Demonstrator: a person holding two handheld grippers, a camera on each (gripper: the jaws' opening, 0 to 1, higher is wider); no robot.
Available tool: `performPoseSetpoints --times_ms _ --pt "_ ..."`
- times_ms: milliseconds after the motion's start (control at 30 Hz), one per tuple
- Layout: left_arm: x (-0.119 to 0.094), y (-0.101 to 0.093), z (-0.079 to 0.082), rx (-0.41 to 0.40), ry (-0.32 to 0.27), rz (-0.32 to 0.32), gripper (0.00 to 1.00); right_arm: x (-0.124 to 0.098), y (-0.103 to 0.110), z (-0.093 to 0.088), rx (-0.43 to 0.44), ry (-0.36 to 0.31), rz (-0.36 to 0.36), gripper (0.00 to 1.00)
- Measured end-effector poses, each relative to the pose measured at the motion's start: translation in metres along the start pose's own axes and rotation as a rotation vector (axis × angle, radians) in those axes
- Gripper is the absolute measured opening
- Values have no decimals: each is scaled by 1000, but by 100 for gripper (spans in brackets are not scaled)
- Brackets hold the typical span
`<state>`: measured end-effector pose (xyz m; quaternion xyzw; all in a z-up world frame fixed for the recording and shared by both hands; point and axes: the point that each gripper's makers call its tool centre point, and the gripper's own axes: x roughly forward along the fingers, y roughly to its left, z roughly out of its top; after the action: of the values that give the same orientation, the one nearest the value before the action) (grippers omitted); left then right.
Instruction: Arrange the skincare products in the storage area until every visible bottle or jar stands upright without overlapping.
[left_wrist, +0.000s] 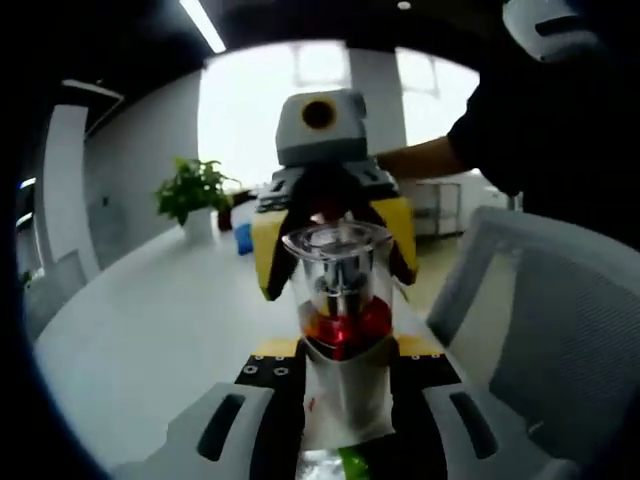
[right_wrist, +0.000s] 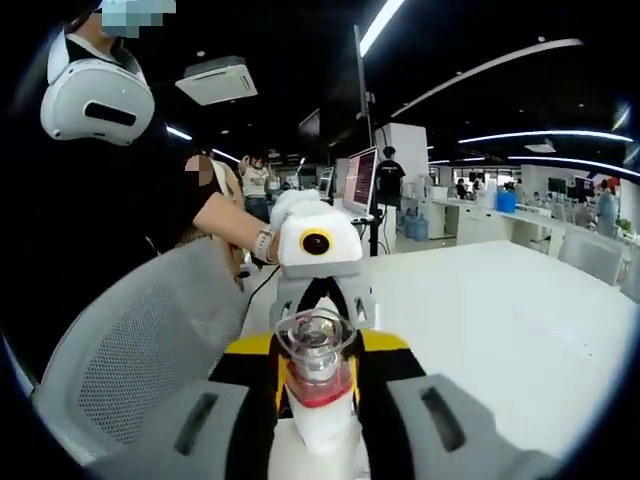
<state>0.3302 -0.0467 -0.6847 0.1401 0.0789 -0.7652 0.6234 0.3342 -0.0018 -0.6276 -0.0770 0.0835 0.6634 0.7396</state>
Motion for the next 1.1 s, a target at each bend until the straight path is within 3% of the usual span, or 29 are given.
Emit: performPoseSetpoints --times_ms 100,233,367,467,1100 --pt "2 1 1 10 19 -12 29 -2 -2 0 8 -4 -6 29" --pt "4 1 0 -9 59 18 29 -3 -3 -1 9 -5 -62 28" --pt "-2 5 -6 -83 96 93 27 -5 -8 -2 33 -11 -175 28" --pt "-7 11 -6 -69 104 185 30 -5 -11 -2 48 -14 -260 28" --pt "-13 12 -7 -149 103 472 32 -12 -20 -5 78 66 -652 27"
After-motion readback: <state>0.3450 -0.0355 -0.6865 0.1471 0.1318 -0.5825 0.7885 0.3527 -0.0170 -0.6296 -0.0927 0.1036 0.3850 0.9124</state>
